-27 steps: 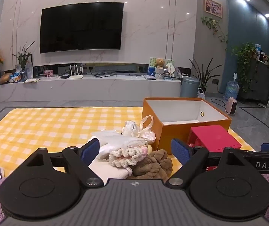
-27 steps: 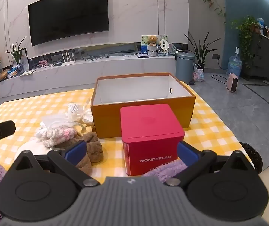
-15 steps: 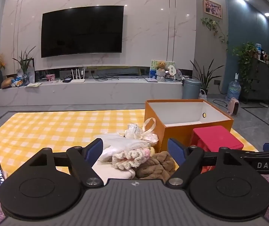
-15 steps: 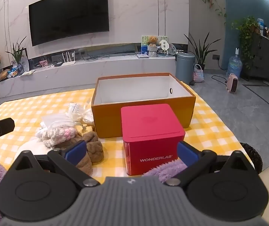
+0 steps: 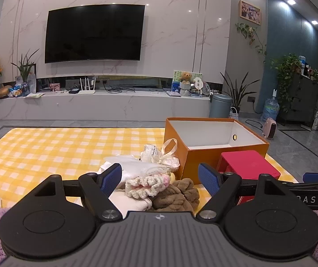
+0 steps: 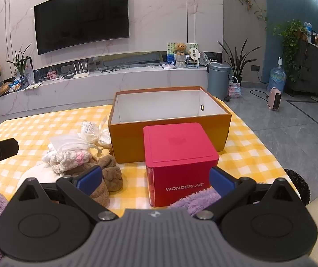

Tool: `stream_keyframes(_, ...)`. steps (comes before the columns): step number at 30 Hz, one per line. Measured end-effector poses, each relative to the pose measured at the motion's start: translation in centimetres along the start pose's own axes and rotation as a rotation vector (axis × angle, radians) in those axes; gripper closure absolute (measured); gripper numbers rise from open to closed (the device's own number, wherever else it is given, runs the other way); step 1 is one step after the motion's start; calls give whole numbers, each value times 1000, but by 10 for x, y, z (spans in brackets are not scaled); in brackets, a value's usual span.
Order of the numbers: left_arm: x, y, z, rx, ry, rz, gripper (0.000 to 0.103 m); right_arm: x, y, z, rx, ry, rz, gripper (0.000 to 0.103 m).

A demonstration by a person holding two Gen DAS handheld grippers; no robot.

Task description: Organize soft objects

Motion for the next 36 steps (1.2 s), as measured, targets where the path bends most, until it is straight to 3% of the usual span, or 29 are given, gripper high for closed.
stream_keyframes(36,0,5,-1,-8,5,24,11,-1,2,4,-18,-8,1,3)
Point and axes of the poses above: each gripper's, at about its wrist camera, not at the fingertips, and x roughly the way its jaws point, z to its left, y to its underside, the point moved 5 cm from there along x, roughly the way its jaws point
